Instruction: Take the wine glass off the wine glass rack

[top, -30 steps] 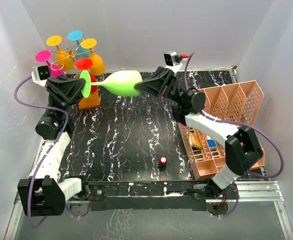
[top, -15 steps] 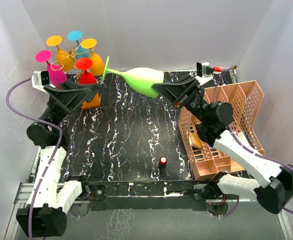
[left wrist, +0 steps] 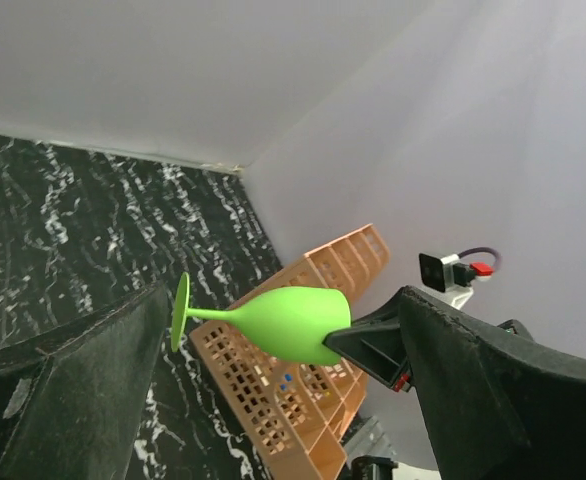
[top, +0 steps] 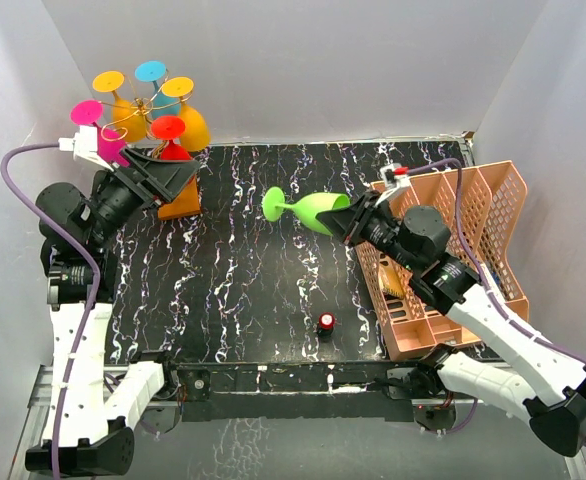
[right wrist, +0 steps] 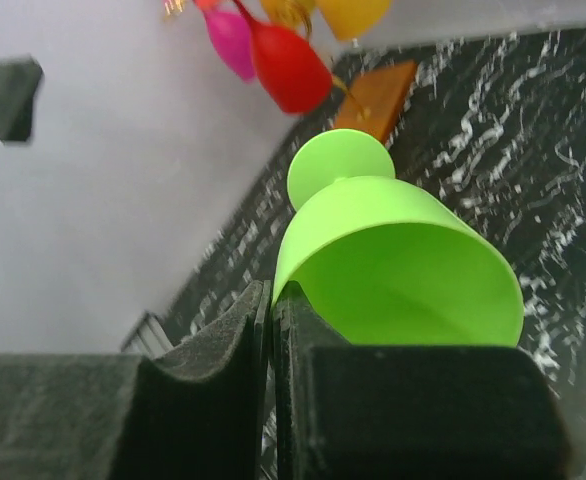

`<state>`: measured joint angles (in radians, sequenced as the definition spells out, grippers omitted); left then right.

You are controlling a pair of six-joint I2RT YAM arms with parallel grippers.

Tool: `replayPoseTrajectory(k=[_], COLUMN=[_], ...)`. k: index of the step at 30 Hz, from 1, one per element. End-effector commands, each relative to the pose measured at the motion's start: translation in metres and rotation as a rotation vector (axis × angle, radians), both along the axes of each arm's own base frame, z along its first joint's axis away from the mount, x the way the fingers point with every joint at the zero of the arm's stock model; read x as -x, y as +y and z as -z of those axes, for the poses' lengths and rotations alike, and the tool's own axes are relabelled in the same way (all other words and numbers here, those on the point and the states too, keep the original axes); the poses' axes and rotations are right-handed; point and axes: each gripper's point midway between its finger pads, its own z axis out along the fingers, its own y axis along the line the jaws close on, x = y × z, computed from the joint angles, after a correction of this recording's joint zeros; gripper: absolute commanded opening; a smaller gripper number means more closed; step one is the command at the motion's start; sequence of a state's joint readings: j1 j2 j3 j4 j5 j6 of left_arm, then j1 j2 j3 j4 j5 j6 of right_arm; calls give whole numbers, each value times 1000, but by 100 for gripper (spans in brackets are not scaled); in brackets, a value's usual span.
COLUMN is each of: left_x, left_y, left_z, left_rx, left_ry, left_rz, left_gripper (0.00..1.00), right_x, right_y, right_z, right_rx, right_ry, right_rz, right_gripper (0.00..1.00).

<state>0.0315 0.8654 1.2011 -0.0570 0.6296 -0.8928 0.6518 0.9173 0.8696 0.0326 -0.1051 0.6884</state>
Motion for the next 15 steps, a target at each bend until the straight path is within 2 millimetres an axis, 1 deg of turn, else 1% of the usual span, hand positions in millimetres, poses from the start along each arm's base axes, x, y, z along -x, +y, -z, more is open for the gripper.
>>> replayPoseTrajectory(k=[1,4,7,9,10,12,13,15], left_x=[-4,-6,-6,-6,-6,-5,-5,-5], left_y=[11,11,11,11,11,12,11,11], left_z=[26,31,32,30,30,28,28,29], left_rx=[-96,-85,-86,-89,-91,-90,-89,-87], left_ry=[63,81,85,85,84,79,79,82], left_rz=[-67,-65,-66,-68,-69,-71,-69,-69], left_gripper=[97,97,97,97,97,97,97,97], right_x=[17,13,-2,-16,-23,-39,-45,-54], right_y=[8,16,16,9,3,-8,-12,-13], right_z=[20,32,45,52,60,67,68,68], right_rx=[251,375,495,578,634,718,751,794], right_ry=[-94,-71,-16,20,50,86,100,126], right_rz=[-159,-233,-225,-176,-147,-69,-42,-22], right_gripper=[8,8,8,8,8,8,10,10])
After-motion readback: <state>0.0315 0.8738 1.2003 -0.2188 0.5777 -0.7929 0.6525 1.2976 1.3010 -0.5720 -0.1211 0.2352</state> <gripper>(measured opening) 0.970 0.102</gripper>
